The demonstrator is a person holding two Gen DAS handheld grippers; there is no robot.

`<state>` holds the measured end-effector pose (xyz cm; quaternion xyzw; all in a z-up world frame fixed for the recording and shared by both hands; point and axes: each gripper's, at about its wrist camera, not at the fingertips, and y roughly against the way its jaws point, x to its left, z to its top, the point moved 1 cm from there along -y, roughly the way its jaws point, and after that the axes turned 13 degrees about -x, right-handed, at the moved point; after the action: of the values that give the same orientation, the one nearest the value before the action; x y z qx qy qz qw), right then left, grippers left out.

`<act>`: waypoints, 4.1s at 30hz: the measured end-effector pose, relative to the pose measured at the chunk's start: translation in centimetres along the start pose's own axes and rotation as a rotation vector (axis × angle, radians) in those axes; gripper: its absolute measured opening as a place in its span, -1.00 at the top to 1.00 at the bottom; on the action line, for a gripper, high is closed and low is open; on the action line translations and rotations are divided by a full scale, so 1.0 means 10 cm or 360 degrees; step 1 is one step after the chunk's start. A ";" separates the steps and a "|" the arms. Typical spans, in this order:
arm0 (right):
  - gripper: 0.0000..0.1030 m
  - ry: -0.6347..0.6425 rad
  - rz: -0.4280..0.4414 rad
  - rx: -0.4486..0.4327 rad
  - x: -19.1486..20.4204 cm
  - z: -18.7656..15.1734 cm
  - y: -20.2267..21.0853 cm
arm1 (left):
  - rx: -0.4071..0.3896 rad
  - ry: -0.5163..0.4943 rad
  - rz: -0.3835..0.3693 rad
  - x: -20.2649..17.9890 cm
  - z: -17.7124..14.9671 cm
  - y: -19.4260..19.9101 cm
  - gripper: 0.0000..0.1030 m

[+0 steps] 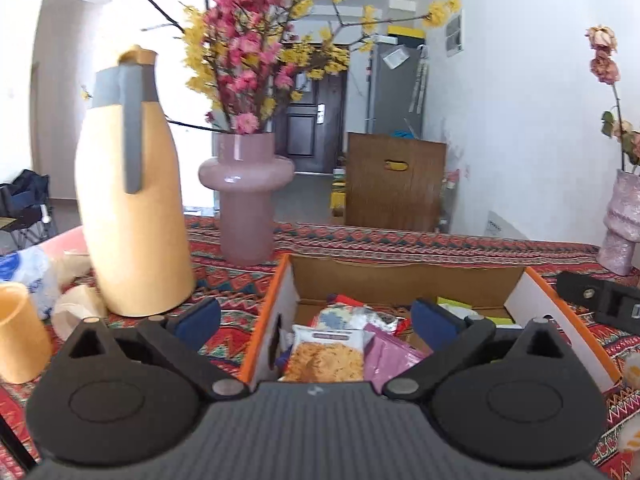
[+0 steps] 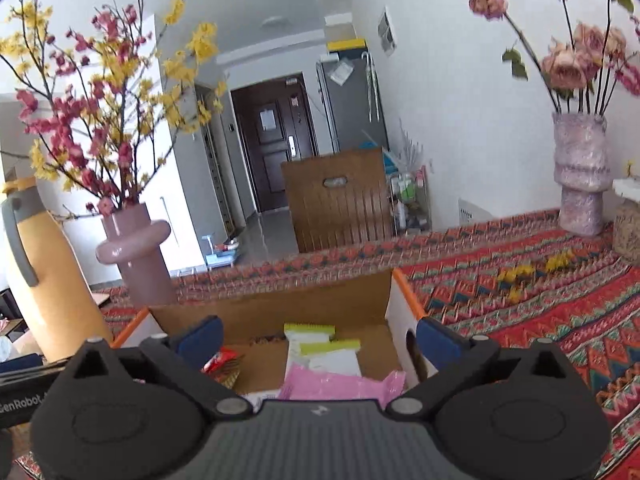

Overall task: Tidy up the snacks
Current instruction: 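Open both tools to drop the packets into the box, then move both open tools back over the remaining packets, then grasp an oat-crisp packet with the right tool, then grasp the white wrapper packet with the left tool while the right tool holds its packet, then carry both held packets up and over the red box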

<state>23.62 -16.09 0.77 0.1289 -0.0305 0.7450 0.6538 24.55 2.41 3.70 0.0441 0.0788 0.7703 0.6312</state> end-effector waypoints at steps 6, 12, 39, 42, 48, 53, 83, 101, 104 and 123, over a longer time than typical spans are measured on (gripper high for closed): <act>-1.00 0.0073 0.0042 -0.0009 0.02 0.09 0.28 | 0.0029 0.0007 -0.0017 0.12 0.04 0.29 -1.00; -1.00 0.0222 0.0138 0.0139 0.11 -0.10 0.56 | 0.0109 -0.0017 -0.0035 0.24 -0.08 0.55 -1.00; -0.94 0.0539 0.0403 0.0720 0.35 -1.03 1.09 | 0.0353 -0.0012 -0.0050 0.71 -0.59 1.28 -1.00; -0.69 0.0478 0.0456 0.0729 0.35 -1.01 1.04 | 0.0359 0.0001 -0.0048 0.75 -0.60 1.30 -1.00; 0.00 0.0475 0.0564 0.0705 0.37 -0.99 1.15 | 0.0367 0.0013 -0.0066 0.76 -0.62 1.29 -1.00; 0.24 0.0504 0.0525 0.0623 0.34 -0.99 1.31 | 0.0387 0.0009 -0.0082 0.74 -0.65 1.26 -1.00; 0.24 0.0134 0.0075 0.0251 -0.50 -0.74 1.00 | 0.0574 -0.0188 -0.0180 -0.02 -0.83 0.32 -1.00; 0.24 0.0171 0.0126 0.0260 -0.42 -0.82 1.03 | 0.0525 -0.0178 -0.0327 -0.06 -0.97 0.34 0.09; 0.24 0.0172 0.0126 0.0259 -0.42 -0.81 1.03 | 0.0513 -0.0171 -0.0337 -0.07 -0.96 0.36 0.13; 0.24 0.0167 0.0107 0.0125 -0.45 -0.68 1.19 | 0.0388 -0.0105 -0.0378 -0.03 -0.76 0.55 0.15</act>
<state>11.41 -20.71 -5.34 0.1142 0.0288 0.7729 0.6235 18.01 0.54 -2.80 0.1359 0.1556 0.6732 0.7100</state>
